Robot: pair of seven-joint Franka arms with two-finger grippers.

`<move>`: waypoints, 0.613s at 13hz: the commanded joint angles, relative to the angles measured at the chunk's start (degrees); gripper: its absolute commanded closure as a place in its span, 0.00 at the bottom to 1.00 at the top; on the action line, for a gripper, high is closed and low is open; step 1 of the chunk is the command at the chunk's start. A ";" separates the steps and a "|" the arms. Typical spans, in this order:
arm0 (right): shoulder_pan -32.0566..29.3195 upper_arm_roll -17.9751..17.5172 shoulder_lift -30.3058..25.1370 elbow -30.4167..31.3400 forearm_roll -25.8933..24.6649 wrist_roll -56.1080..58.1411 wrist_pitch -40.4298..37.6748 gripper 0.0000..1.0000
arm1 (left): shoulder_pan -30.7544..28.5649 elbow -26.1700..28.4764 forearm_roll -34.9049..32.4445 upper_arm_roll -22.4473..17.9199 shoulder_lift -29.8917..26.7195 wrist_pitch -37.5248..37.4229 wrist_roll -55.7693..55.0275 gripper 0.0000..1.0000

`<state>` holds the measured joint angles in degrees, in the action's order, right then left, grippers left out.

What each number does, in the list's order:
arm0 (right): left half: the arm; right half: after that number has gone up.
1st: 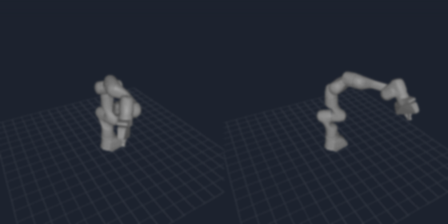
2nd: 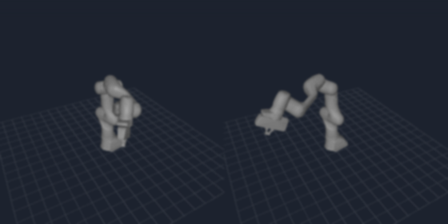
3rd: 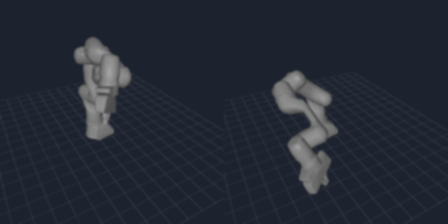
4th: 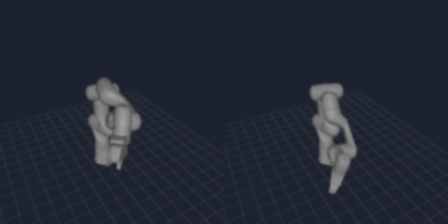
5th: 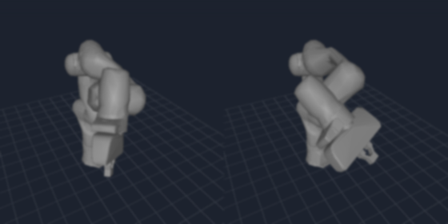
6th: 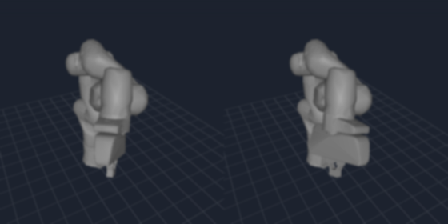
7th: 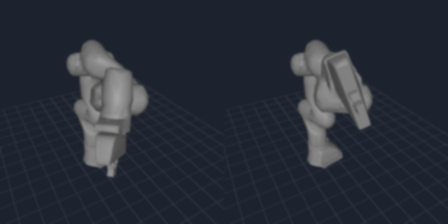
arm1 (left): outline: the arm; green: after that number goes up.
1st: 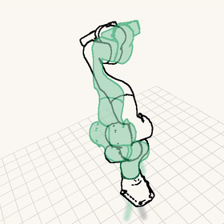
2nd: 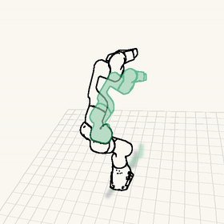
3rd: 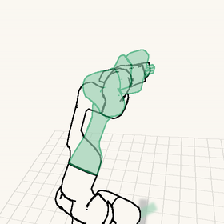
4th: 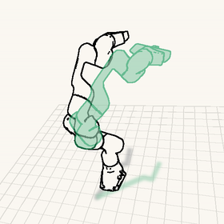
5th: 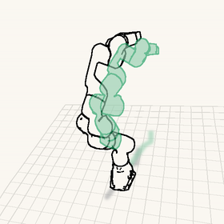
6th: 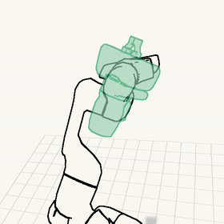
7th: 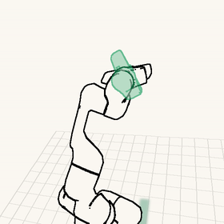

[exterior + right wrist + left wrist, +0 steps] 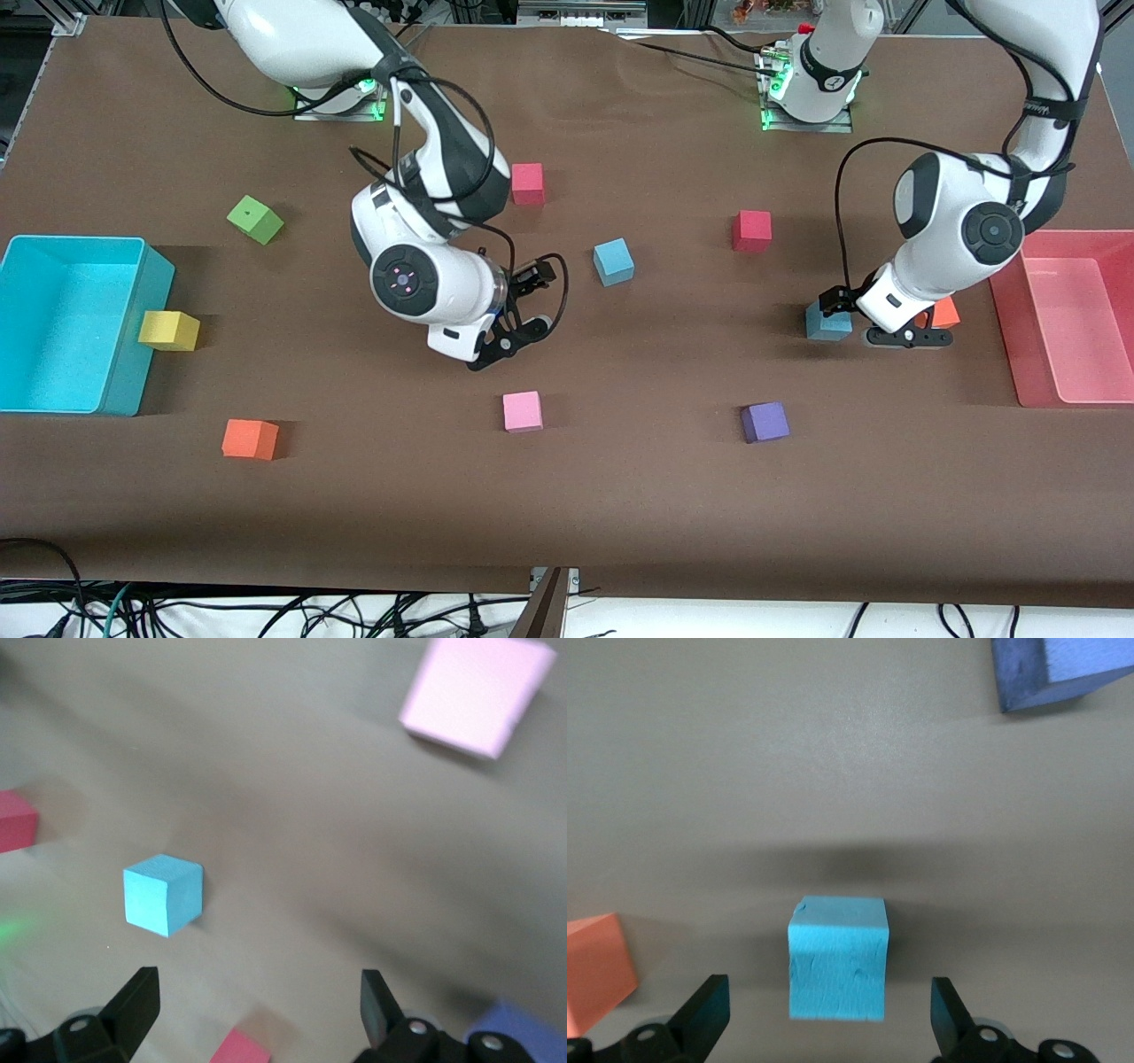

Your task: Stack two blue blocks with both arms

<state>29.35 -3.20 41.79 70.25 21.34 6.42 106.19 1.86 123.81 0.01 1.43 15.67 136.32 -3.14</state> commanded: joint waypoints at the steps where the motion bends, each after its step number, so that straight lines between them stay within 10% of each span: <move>1: -0.17 -2.58 -5.57 13.40 4.57 11.21 11.81 0.00 | 0.16 0.38 -0.01 -0.11 2.78 4.21 0.94 0.00; 6: 0.09 -8.83 -5.49 22.99 8.10 28.87 27.65 0.00 | 0.60 0.47 0.69 -0.11 6.13 6.68 0.68 0.01; 8: 0.01 -10.50 -5.40 25.45 8.19 32.58 31.43 0.00 | 0.86 0.38 0.60 -0.11 7.09 7.46 0.94 0.28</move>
<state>30.11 -12.25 39.27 90.70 28.02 34.38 134.45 2.19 124.30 0.01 1.55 22.17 142.46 -3.14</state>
